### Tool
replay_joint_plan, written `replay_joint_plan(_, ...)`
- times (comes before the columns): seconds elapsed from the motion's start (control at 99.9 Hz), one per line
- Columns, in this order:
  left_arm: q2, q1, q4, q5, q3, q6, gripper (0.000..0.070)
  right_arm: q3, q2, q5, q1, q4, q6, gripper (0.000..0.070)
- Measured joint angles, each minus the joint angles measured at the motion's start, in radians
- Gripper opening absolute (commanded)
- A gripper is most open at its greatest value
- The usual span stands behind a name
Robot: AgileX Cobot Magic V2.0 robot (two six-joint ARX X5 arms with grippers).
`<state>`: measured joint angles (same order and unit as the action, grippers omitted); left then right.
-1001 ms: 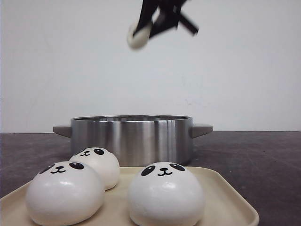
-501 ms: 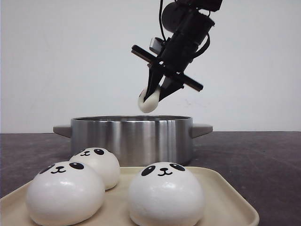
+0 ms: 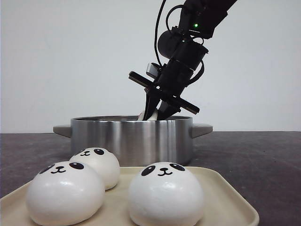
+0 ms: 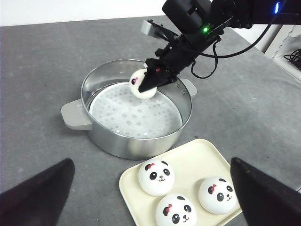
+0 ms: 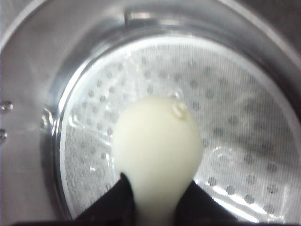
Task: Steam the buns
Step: 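Lift the bun with the right gripper and carry it over the pot, then lower the bun onto the steamer and open the right gripper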
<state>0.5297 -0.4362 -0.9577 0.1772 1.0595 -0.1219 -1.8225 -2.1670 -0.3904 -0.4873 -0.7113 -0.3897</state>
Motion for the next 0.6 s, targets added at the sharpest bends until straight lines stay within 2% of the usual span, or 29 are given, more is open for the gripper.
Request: replay_joint_plan(0.601, 0.0, 0.0, -0.001, 0.0, 0.0, 0.0, 0.0672, 0.0, -0.028, -0.023, 0.004, -0.066, -0.01, 0.0)
